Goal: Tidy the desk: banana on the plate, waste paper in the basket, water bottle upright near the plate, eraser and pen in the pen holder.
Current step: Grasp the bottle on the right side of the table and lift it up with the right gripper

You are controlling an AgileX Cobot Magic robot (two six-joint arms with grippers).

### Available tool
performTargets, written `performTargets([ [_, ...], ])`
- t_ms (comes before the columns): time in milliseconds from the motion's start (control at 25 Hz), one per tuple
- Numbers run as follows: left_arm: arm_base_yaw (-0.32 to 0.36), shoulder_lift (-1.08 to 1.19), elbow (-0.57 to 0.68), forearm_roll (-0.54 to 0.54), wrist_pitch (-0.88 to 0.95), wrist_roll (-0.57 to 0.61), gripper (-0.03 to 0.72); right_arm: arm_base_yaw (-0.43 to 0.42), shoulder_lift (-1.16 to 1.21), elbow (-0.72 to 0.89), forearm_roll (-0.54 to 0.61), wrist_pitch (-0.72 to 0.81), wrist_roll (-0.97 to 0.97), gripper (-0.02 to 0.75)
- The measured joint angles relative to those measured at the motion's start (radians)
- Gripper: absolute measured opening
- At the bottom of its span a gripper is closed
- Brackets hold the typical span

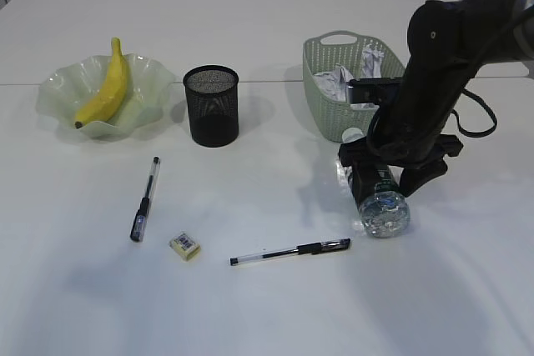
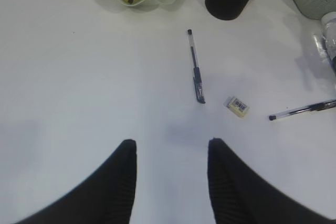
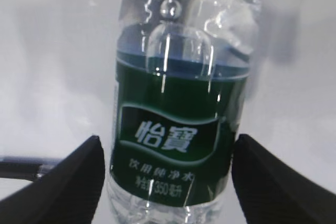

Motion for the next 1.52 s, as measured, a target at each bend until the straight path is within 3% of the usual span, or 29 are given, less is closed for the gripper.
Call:
performTargets([
  [760, 0.0, 0.0, 0.0, 0.0, 0.0, 0.0, 0.319, 0.0, 0.064, 0.0, 0.008, -0.004, 0.018, 0.563],
  [1120, 0.0, 0.0, 0.0, 0.0, 0.0, 0.0, 0.317, 0.0, 0.066, 0.0, 0.01, 0.001, 0.022, 0.405],
  [1520, 0.0, 0.0, 0.0, 0.0, 0.0, 0.0, 0.317, 0.0, 0.058, -0.002, 0.01, 0.021, 0.022, 0.396],
])
